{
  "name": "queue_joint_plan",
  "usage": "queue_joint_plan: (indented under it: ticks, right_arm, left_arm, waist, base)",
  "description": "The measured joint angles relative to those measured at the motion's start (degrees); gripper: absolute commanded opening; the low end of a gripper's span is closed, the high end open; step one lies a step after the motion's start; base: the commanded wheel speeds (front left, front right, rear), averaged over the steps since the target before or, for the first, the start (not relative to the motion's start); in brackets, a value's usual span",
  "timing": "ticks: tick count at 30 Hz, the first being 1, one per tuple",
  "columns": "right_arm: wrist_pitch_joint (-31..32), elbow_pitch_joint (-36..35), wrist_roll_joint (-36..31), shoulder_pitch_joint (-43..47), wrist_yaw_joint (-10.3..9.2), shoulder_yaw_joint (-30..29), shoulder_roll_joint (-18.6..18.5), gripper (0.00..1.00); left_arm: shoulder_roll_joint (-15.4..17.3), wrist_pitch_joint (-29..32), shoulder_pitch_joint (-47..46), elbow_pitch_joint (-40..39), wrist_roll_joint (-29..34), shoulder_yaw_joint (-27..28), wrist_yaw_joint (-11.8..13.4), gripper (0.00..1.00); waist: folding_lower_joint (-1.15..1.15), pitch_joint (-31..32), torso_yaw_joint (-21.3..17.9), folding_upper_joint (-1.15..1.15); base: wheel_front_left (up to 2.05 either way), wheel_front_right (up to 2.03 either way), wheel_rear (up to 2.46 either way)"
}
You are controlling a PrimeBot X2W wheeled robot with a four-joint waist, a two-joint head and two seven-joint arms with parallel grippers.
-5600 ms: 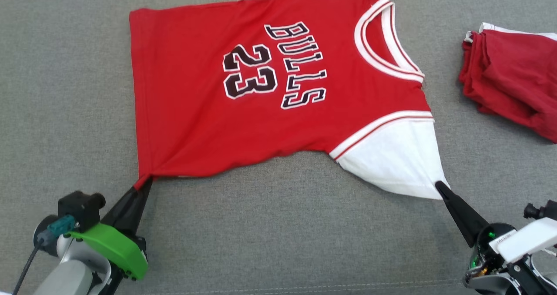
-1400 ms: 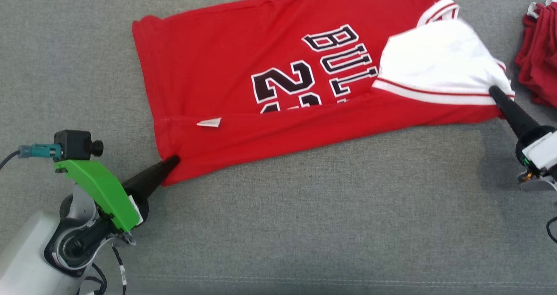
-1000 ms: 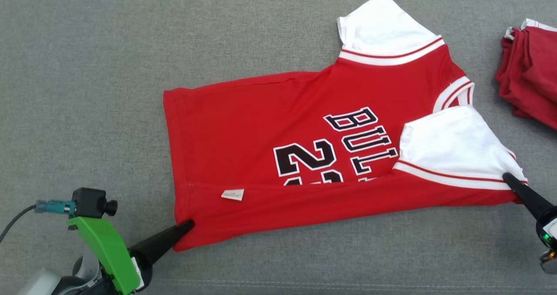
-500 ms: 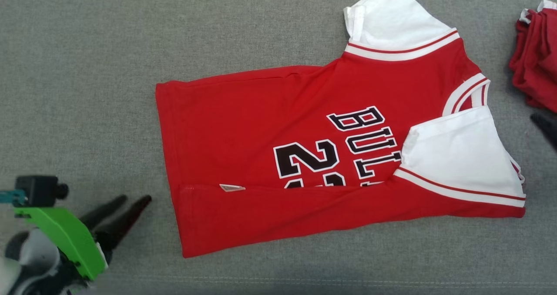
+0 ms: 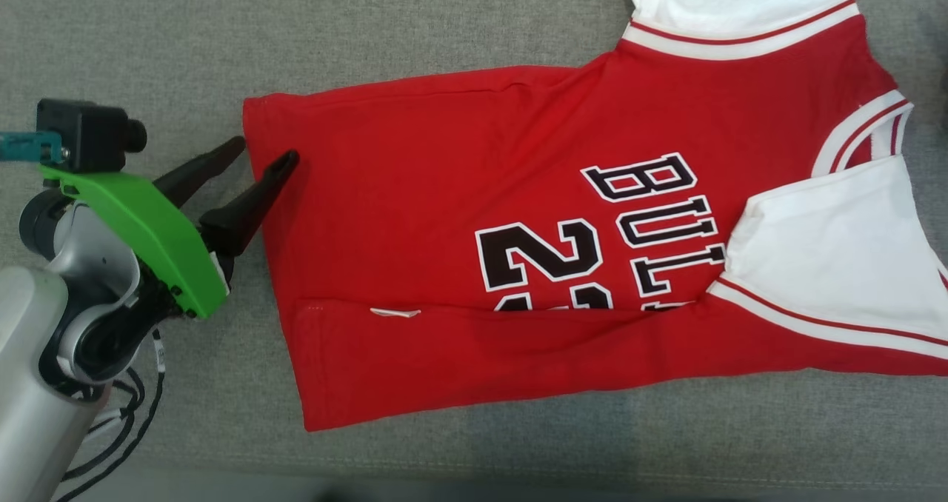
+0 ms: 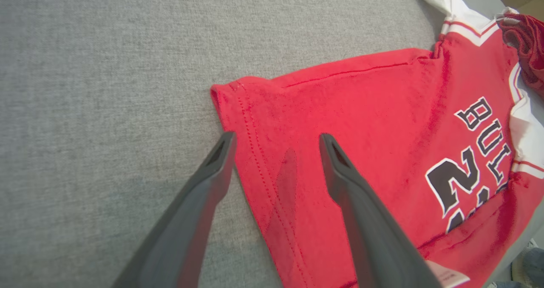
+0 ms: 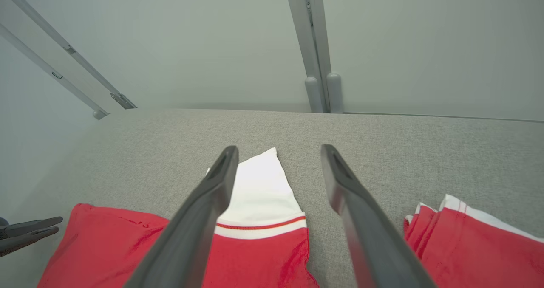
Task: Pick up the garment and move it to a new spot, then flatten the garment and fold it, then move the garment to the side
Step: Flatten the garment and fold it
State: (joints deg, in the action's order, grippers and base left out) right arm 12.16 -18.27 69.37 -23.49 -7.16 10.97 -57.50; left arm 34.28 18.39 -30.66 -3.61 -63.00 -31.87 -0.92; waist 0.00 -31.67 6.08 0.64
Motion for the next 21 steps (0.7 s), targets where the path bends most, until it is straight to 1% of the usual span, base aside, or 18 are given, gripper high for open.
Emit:
queue_joint_plan:
  ticks: [6, 7, 8, 9, 10, 11, 15, 17, 21]
  right_arm:
    - [3.4, 1.8, -4.2, -10.0, -0.01, 2.9, 1.3, 1.00]
    - [4.6, 2.6, -5.8, -12.2, -0.02, 3.9, 1.6, 1.00]
    - [4.9, 3.6, -6.5, -13.2, -0.01, 4.3, 1.9, 1.00]
    - [5.1, 4.8, -7.3, -14.2, -0.01, 4.6, 2.4, 1.00]
    - [5.3, 6.3, -7.9, -15.0, -0.04, 5.0, 3.1, 1.00]
    - [5.7, 7.7, -8.5, -15.5, -0.07, 5.5, 3.7, 1.00]
    - [6.1, 12.3, -10.1, -18.1, -0.07, 7.6, 7.8, 1.00]
    - [6.7, 15.1, -11.2, -20.3, -0.07, 8.7, 9.8, 1.00]
    - [8.6, 18.8, -12.9, -22.2, -0.07, 10.4, 11.7, 1.00]
  left_arm:
    - [-3.8, 1.2, -6.7, 3.0, 1.5, -1.6, 0.9, 1.00]
    - [-5.5, 1.7, -8.2, 3.3, 1.6, -1.9, 0.9, 1.00]
    - [-6.5, 1.7, -9.0, 3.4, 1.6, -2.2, 0.6, 0.72]
    - [-7.4, 1.8, -9.8, 3.4, 1.6, -3.0, 0.1, 0.35]
    - [-8.5, 1.8, -10.7, 3.8, 1.6, -3.5, -0.4, 0.06]
    - [-9.3, 1.8, -11.4, 4.3, 1.6, -3.9, -0.9, 0.00]
    - [-11.1, 1.7, -13.2, 6.3, 1.5, -4.7, -2.7, 0.00]
    - [-13.2, 1.6, -14.1, 7.2, 1.1, -5.4, -3.6, 0.00]
    - [-15.0, 1.2, -14.4, 8.6, 0.7, -5.9, -4.4, 0.00]
  waist:
    - [0.00, -4.4, 1.4, 0.00]
    - [0.00, -5.8, 2.0, 0.00]
    - [0.00, -6.5, 2.3, 0.00]
    - [0.00, -7.2, 2.7, 0.00]
    - [0.00, -7.9, 3.1, 0.00]
    - [0.00, -8.4, 3.5, 0.00]
    - [0.00, -9.6, 5.8, 0.00]
    - [0.00, -10.1, 7.5, 0.00]
    - [0.00, -10.2, 9.4, 0.00]
  base:
    - [0.00, 0.00, 0.00]
    - [0.00, 0.00, 0.00]
    - [0.00, 0.00, 0.00]
    - [0.00, 0.00, 0.00]
    - [0.00, 0.00, 0.00]
    - [0.00, 0.00, 0.00]
    - [0.00, 0.00, 0.00]
    - [0.00, 0.00, 0.00]
    - [0.00, 0.00, 0.00]
